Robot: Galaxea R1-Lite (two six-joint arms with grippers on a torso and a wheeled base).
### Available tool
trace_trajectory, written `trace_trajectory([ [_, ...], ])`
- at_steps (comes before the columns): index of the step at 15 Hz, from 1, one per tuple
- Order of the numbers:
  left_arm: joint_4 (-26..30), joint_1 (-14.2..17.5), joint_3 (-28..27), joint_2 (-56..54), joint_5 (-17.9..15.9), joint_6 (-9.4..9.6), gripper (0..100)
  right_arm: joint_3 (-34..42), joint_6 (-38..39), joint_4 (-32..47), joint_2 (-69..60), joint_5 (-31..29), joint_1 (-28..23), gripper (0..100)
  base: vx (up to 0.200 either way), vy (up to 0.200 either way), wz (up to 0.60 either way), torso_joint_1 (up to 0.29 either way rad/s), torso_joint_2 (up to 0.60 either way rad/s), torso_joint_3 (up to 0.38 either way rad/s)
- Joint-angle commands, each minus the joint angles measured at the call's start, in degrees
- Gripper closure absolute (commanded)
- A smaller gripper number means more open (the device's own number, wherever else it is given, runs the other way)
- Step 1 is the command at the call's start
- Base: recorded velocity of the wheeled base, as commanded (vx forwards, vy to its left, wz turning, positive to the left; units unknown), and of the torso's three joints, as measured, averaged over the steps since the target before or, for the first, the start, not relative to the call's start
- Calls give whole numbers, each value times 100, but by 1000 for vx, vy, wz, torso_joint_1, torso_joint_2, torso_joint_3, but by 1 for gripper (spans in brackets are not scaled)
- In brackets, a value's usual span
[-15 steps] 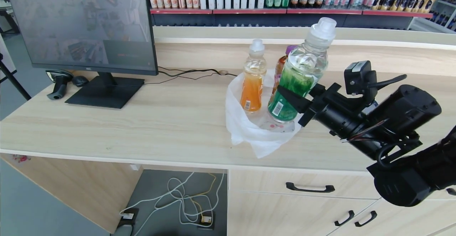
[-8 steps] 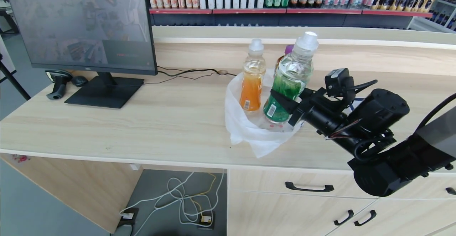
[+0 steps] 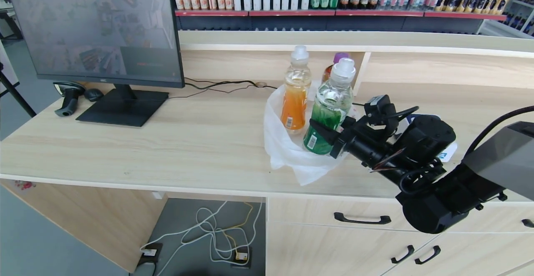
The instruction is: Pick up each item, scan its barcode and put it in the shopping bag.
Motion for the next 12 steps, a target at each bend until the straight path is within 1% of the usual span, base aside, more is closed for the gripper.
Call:
trace_trajectory([
  [1, -4, 0, 0, 0, 2, -3, 0, -14, -12, -6, 180, -3, 7, 100, 0, 0, 0, 0, 0, 0],
  [4, -13, 0, 0, 0, 2, -3, 0, -32, -4, -6, 311, -109, 15, 100, 0, 0, 0, 0, 0, 0],
  [12, -13, 0, 0, 0, 2, -3, 0, -32, 49, -6, 452, -109, 68, 100, 0, 0, 0, 0, 0, 0],
])
